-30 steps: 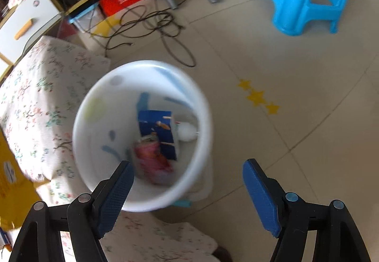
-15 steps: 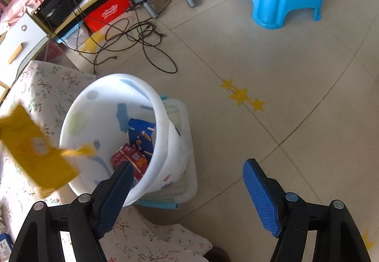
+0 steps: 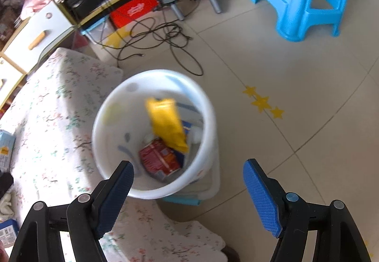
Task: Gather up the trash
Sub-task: 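Carry the yellow bag over the white bin and open the left tool, then grasp the yellow-green sponge with the left tool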
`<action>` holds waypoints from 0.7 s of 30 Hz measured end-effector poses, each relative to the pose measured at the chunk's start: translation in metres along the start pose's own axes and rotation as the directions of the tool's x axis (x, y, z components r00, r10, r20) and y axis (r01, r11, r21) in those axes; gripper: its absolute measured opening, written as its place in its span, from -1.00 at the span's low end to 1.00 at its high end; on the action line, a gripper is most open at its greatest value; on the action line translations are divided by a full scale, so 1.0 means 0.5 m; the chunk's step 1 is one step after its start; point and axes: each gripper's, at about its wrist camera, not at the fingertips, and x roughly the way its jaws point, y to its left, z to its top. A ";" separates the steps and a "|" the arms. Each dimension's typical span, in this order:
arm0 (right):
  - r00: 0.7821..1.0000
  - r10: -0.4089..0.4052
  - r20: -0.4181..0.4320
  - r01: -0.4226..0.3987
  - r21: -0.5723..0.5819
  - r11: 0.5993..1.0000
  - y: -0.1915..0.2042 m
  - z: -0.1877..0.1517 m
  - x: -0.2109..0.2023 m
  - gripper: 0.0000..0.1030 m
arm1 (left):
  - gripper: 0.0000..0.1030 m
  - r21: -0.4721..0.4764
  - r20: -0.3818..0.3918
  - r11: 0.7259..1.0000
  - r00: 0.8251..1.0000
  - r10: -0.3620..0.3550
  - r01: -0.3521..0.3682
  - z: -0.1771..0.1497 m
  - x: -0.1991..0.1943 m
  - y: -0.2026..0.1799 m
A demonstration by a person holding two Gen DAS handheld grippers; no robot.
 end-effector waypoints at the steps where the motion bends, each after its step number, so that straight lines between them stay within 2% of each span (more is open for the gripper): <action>1: 1.000 0.005 0.000 -0.005 -0.003 1.000 0.008 -0.001 -0.001 0.55 | 0.97 -0.005 -0.008 1.000 1.000 0.011 -0.011 -0.011 -0.007 0.015; 10: 0.999 0.039 -0.009 -0.040 -0.080 0.996 0.113 -0.022 -0.006 0.59 | 1.00 -0.059 -0.023 0.993 0.994 0.106 -0.107 -0.095 -0.090 0.160; 21: 0.997 0.062 -0.045 -0.071 -0.235 0.969 0.277 -0.073 0.012 0.59 | 1.00 -0.215 -0.034 0.960 0.984 0.176 -0.179 -0.146 -0.172 0.349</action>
